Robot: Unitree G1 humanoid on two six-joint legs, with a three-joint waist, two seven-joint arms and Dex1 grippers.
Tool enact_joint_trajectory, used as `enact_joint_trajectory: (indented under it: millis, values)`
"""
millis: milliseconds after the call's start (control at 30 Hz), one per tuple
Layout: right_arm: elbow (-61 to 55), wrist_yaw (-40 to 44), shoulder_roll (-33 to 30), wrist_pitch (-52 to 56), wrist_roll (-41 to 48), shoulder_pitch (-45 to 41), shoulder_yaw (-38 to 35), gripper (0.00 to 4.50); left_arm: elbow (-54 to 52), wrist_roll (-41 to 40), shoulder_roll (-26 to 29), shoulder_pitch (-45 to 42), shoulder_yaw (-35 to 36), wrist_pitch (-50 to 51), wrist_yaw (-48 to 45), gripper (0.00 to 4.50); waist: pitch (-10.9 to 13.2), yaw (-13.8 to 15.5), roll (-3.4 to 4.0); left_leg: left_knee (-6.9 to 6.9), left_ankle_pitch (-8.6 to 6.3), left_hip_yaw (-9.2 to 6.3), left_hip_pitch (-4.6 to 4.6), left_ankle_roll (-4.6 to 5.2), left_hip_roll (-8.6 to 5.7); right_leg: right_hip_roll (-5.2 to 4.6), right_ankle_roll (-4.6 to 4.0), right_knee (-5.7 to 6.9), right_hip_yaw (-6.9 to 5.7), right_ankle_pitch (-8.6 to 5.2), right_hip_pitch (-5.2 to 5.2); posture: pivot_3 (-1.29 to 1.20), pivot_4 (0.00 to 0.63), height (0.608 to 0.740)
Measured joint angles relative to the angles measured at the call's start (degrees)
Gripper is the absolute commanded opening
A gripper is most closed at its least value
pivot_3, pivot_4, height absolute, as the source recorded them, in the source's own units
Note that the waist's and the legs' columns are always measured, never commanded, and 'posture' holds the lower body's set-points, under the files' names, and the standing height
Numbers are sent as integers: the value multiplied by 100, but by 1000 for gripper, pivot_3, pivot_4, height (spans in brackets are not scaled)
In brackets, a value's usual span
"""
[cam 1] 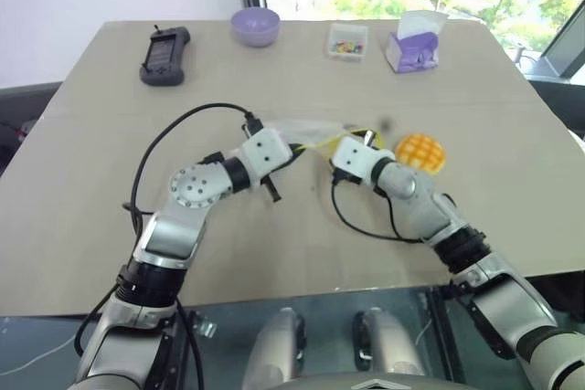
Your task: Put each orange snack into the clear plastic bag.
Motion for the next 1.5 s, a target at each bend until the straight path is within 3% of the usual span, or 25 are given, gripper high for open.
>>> enact_joint_trajectory:
  millis: [267, 567, 700, 933, 1200, 1300, 1467, 1500]
  values:
    - [-81, 198, -213, -259, 88, 13, -115, 4382, 251, 207, -78, -150, 2, 406, 388, 0, 0, 12, 0, 0, -3, 0, -1, 6, 0, -1, 0, -1, 0, 0, 0, 0, 150, 740]
    - [-1327, 1297, -548, 207, 1395, 491, -1021, 4382, 532, 290, -154, -446, 38, 505, 675, 0, 0, 14, 0, 0, -10, -1, -1, 17, 3, -1, 0, -2, -1, 0, 1, 0, 150, 740]
    - [-1820, 1214, -618, 956, 1823, 829, -1751, 4382, 541, 279, -194, -478, 60, 499, 733, 0, 0, 48, 0, 2, -10, -1, -2, 17, 1, -5, 0, -3, -2, 1, 4, 0, 150, 740]
    - [-1614, 593, -399, 2216, 2380, 1332, -2795, 4382, 620, 210, -205, -527, 150, 498, 753, 0, 0, 20, 0, 1, -10, 1, -1, 17, 2, -3, 0, -2, 1, 1, 4, 0, 150, 740]
    - [-1454, 193, -172, 2813, 2788, 1318, -3101, 4382, 663, 179, -204, -581, 178, 493, 753, 0, -1, 35, -1, 3, -12, 1, 2, 20, 2, -2, 0, -1, 1, 1, 7, 0, 150, 740]
    - [-1452, 176, -154, 2984, 2972, 1320, -3175, 3606, 663, 176, -204, -581, 224, 493, 753, 0, -3, 40, -2, 4, -13, 0, 3, 21, 2, -3, 0, -2, 0, 1, 9, 0, 150, 740]
    - [-1377, 129, -157, 2947, 3029, 1321, -3175, 1397, 663, 175, -225, -581, 226, 494, 753, 0, -3, 43, -1, 4, -13, -1, 3, 22, 2, -2, 0, -2, -1, 1, 9, 0, 150, 740]
    - [-1378, 118, -159, 2942, 3031, 1322, -3175, 1397, 663, 175, -227, -581, 226, 494, 753, 0, -3, 42, -1, 4, -13, -1, 3, 22, 2, -2, 0, -2, -1, 1, 9, 0, 150, 740]
